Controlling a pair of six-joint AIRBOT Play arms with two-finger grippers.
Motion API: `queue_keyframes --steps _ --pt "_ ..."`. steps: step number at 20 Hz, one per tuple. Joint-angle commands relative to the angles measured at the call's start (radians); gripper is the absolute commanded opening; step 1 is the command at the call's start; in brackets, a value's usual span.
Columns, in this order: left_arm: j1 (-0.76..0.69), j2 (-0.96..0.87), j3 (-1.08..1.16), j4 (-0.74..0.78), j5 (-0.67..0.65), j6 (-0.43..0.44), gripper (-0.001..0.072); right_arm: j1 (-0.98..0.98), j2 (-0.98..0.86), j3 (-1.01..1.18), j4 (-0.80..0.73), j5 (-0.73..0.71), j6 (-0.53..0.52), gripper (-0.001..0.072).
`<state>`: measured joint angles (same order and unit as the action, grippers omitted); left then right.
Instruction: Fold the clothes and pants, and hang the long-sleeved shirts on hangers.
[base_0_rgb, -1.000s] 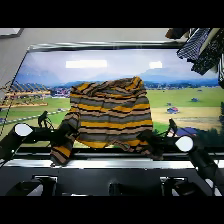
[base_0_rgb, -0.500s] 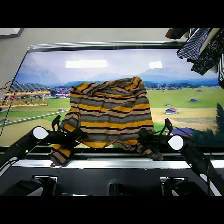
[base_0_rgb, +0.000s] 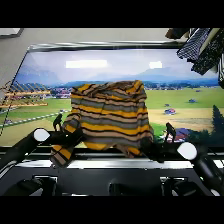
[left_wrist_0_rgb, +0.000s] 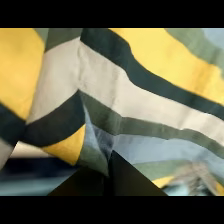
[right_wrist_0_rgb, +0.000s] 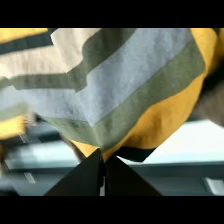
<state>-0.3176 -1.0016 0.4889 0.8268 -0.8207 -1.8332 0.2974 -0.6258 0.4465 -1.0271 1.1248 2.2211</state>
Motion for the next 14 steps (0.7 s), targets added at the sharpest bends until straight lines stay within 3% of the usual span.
queue_keyframes --steps 1,3,6,10,14 --pt "0.011 0.216 0.002 0.294 -0.363 -0.139 0.0018 0.001 0.176 0.001 -0.010 0.361 0.085 0.0019" --pt "0.010 0.333 0.018 0.290 -0.462 -0.196 0.0017 -0.001 0.278 0.014 -0.019 0.418 0.188 0.0019" --pt "0.011 0.326 0.113 0.253 -0.427 -0.217 0.0018 -0.001 0.223 0.095 -0.078 0.346 0.251 0.0018" --pt "0.014 0.077 0.312 0.254 -0.410 -0.185 0.0017 -0.001 -0.122 0.259 -0.206 0.213 0.126 0.0020" --pt "0.042 -0.269 0.508 0.219 -0.431 -0.118 0.0018 -0.001 -0.481 0.392 -0.211 0.066 0.036 0.0021"
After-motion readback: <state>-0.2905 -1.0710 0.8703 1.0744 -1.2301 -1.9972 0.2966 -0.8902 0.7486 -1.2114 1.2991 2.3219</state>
